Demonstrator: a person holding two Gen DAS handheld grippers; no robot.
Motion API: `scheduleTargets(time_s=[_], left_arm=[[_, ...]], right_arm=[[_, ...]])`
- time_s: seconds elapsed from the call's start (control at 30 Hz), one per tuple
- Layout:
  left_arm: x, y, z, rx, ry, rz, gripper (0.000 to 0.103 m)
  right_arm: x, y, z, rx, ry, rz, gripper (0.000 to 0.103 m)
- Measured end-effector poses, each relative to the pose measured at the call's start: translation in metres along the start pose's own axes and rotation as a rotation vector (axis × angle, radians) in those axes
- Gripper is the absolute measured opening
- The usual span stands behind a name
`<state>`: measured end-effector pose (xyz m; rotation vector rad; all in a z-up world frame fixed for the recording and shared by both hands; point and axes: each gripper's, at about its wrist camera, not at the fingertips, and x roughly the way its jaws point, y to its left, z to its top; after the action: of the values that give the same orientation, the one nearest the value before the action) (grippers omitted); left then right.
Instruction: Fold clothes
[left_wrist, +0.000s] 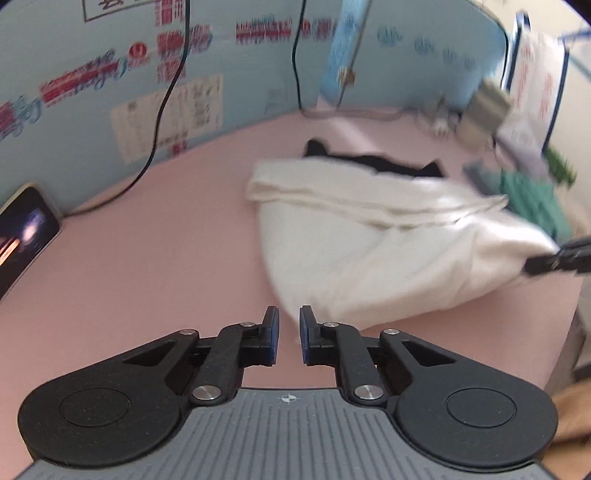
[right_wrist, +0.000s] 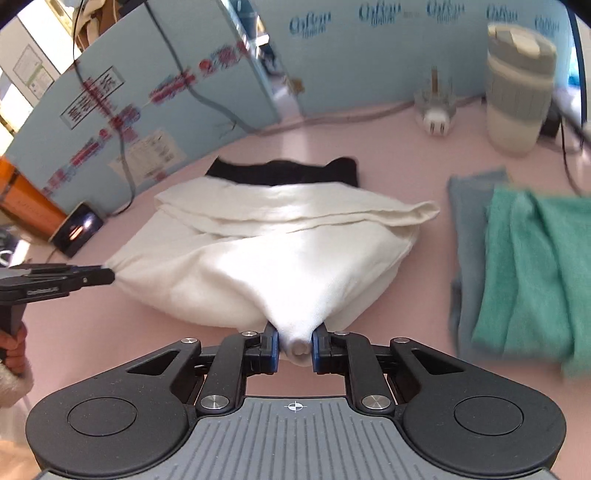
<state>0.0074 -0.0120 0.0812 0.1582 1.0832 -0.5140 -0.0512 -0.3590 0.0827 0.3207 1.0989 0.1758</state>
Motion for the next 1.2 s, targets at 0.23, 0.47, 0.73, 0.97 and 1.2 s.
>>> scheduleTargets(time_s=[0.23,0.47,0.73,0.97,1.2], left_arm=[[-0.005,0.016,-0.051,-0.176,-0.016,0.019,0.045],[-0.008,-0.006,-0.020,-0.139,-0.173,-0.056,0.067],[0.024,-0.065,0.030,-0.109,-0.249,-0.158,0.081],[0.057,-0.080,0.034,-0.090,-0.169,-0.157,0.081],[0.077,-0.075,0.029,-0.135,-0.083,-0.106,0.082]], right_arm=[[0.010,-0.009,-0.074,0.056,0.170,-0.105,0.022],[-0.029,-0.005,-0.060,0.013,-0.051,-0.289,0.023],[-0.001,0.029,-0.009,-0.053,-0.184,-0.052,0.023],[0.057,0.034,-0.002,-0.079,-0.082,-0.013,0.023],[0.081,0.029,0.001,-0.047,-0.032,0.065,0.024]])
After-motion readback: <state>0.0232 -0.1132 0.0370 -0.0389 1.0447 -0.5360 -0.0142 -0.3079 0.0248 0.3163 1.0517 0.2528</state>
